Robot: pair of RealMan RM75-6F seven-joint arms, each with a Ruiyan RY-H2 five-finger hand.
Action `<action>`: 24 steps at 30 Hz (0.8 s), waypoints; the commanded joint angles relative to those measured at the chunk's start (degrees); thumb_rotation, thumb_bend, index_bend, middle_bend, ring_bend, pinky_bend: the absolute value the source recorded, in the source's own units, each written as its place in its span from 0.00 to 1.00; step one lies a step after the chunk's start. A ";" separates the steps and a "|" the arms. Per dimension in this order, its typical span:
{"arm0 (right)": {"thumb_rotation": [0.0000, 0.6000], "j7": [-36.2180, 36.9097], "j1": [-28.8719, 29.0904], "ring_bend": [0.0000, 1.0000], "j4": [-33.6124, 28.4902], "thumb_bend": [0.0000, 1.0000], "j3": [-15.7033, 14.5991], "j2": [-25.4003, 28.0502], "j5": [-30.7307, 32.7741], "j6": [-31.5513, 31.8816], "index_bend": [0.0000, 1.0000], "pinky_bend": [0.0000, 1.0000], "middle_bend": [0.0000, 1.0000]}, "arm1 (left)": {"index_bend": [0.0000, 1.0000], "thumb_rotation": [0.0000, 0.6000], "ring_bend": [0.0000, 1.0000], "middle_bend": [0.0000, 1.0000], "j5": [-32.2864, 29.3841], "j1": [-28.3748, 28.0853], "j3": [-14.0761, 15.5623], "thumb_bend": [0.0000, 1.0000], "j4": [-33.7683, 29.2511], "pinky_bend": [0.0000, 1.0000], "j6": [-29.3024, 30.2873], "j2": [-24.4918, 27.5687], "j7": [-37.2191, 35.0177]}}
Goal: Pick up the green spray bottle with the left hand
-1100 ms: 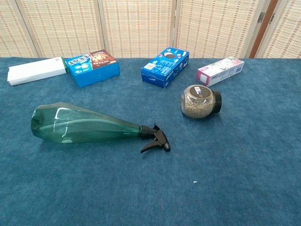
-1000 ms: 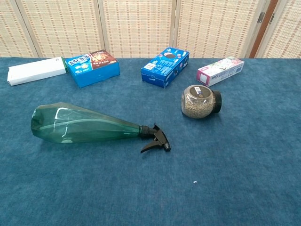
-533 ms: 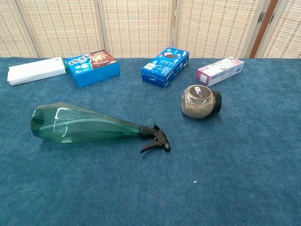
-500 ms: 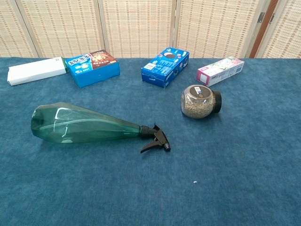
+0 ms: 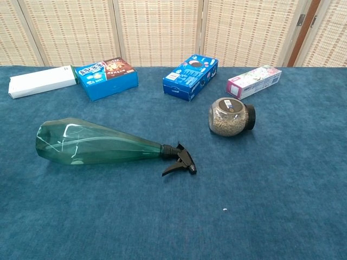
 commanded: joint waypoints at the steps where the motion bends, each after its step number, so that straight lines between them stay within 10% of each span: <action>1: 1.00 0.14 -0.02 0.00 0.16 0.00 0.03 0.03 0.07 -0.02 0.00 0.35 0.00 | 0.23 1.00 0.14 0.25 -0.46 -2.66 -0.74 0.00 -0.54 0.07 -3.10 -0.14 -0.97; 24: 1.00 2.82 -1.11 0.00 2.59 0.00 -0.31 -0.94 1.01 0.01 0.00 0.35 0.00 | 0.23 1.00 0.08 0.25 -7.16 -16.11 -3.41 0.00 -1.12 0.00 -19.38 -6.80 5.41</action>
